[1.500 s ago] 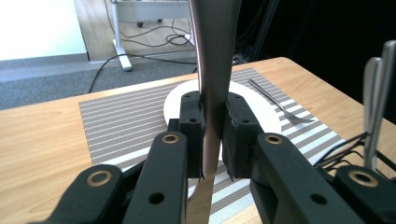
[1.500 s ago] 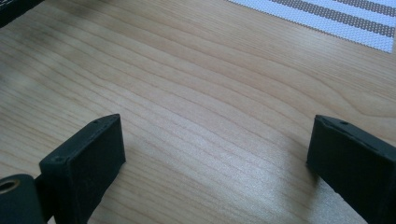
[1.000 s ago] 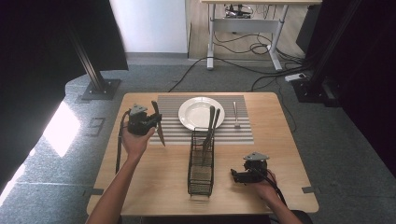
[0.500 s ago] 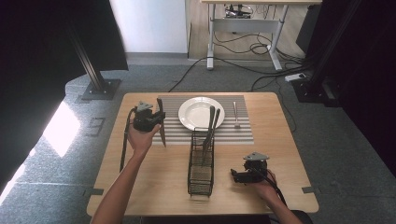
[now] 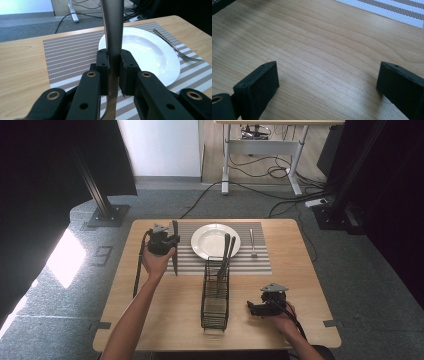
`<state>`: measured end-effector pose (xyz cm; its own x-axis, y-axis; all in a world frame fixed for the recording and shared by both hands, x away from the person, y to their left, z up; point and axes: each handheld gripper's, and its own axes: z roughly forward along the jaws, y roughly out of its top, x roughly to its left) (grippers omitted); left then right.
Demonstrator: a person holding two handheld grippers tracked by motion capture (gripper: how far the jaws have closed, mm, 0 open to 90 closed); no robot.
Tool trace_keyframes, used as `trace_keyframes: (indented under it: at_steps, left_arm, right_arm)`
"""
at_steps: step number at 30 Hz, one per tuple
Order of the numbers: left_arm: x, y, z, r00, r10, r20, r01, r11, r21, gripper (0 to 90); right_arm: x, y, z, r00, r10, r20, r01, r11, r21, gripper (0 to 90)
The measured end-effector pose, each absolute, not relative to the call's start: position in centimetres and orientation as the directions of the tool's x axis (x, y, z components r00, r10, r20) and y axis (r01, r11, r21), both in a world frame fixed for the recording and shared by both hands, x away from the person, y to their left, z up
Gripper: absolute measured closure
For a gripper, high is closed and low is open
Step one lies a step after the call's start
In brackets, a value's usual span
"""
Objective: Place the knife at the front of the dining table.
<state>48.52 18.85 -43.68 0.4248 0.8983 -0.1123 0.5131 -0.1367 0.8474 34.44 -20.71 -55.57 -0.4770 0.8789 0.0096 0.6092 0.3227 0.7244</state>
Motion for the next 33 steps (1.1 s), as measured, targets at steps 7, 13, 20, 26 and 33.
trace_keyframes:
  at_steps: [7, 13, 20, 26, 33]
  left_arm:
    - [50.3, 18.8, -44.6, 0.399, 0.908, -0.132, 0.535, -0.113, 0.837, 79.9]
    - [51.8, 18.9, -45.2, 0.382, 0.913, -0.145, 0.543, -0.095, 0.834, 80.2]
    - [52.9, 19.0, -46.2, 0.36, 0.913, -0.193, 0.569, -0.051, 0.82, 80.4]
    - [53.1, 18.9, -46.9, 0.36, 0.914, -0.188, 0.584, -0.064, 0.809, 80.7]
    - [53.6, 18.8, -47.1, 0.353, 0.916, -0.189, 0.593, -0.063, 0.803, 80.9]
  right_arm:
    - [34.5, -20.7, -55.6, -0.479, 0.878, 0.007, 0.608, 0.326, 0.724, 4.0]
    - [34.5, -20.7, -55.6, -0.48, 0.877, 0.008, 0.608, 0.327, 0.724, 4.0]
    - [34.5, -20.7, -55.6, -0.482, 0.876, 0.008, 0.607, 0.328, 0.724, 4.1]
    - [34.5, -20.7, -55.6, -0.484, 0.875, 0.007, 0.606, 0.329, 0.724, 4.1]
    - [34.5, -20.7, -55.6, -0.485, 0.875, 0.007, 0.606, 0.33, 0.724, 4.2]
